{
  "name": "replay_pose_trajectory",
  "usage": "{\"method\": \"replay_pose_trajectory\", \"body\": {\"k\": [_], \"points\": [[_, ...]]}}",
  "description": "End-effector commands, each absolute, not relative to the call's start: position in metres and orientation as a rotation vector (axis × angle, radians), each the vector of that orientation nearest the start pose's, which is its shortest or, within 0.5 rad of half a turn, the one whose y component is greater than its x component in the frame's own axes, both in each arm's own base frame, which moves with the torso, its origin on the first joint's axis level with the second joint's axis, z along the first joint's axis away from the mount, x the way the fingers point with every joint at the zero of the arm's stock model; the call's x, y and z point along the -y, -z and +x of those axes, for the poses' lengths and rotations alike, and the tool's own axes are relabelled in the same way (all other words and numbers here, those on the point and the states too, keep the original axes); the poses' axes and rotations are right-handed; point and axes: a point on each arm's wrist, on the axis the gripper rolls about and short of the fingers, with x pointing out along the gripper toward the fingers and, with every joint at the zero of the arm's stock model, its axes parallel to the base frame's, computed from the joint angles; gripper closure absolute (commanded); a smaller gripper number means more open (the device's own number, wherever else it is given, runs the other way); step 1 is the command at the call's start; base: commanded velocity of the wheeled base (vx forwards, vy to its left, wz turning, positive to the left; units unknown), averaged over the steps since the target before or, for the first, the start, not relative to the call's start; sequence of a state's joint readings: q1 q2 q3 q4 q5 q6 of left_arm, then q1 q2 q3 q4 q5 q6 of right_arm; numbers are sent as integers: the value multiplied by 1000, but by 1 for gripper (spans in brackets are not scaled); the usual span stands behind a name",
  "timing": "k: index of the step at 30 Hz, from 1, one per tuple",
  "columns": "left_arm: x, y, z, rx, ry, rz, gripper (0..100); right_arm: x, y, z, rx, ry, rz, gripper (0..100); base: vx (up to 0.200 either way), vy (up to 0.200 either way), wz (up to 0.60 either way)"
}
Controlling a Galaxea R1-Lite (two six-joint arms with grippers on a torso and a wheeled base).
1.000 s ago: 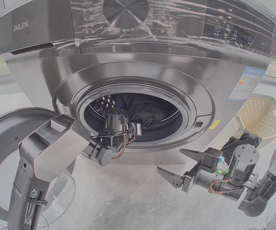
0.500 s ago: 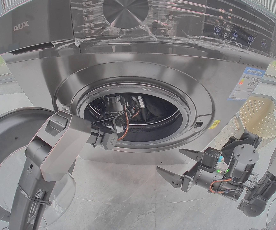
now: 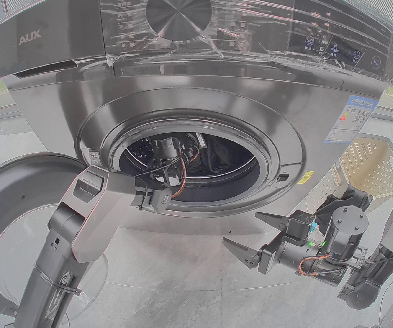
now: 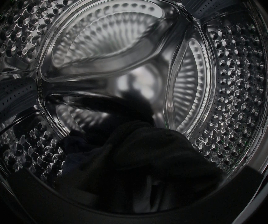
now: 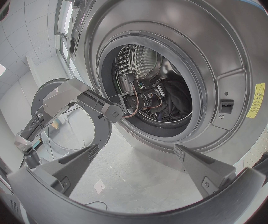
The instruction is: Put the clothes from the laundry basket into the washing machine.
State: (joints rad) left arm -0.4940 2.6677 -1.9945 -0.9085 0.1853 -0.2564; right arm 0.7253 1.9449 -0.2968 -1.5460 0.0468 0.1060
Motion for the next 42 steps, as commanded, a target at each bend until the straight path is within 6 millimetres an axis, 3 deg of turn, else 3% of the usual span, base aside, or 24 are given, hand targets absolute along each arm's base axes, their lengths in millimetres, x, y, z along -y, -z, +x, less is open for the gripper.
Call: {"method": "replay_pose_trajectory", "body": {"k": [1, 6, 10, 17, 18, 22, 30, 38, 39, 40, 42], "points": [[260, -103, 482, 144, 314, -321, 0, -182, -89, 204, -139, -766, 66, 0, 0, 0, 0], [254, -93, 470, 26, 279, -259, 0, -182, -89, 204, -140, -766, 65, 0, 0, 0, 0], [247, -97, 455, -12, 278, -215, 0, -182, -89, 204, -140, -766, 66, 0, 0, 0, 0], [256, -105, 407, -99, 346, -171, 0, -182, -89, 203, -142, -766, 65, 0, 0, 0, 0], [260, -108, 392, -112, 368, -165, 0, -182, -89, 203, -142, -766, 65, 0, 0, 0, 0], [260, -110, 384, -118, 379, -156, 0, -181, -88, 203, -143, -766, 64, 0, 0, 0, 0], [258, -102, 340, -203, 428, -70, 0, -180, -90, 202, -139, -765, 66, 0, 0, 0, 0], [229, -93, 263, -190, 575, -5, 0, -162, -93, 182, -163, -759, 56, 0, 0, 0, 0], [229, -93, 263, -190, 575, -5, 0, -162, -93, 182, -163, -759, 56, 0, 0, 0, 0], [222, -92, 240, -177, 626, -14, 0, -155, -97, 176, -158, -754, 58, 0, 0, 0, 0], [213, -91, 218, -167, 662, -18, 0, -148, -101, 171, -149, -747, 61, 0, 0, 0, 0]]}}
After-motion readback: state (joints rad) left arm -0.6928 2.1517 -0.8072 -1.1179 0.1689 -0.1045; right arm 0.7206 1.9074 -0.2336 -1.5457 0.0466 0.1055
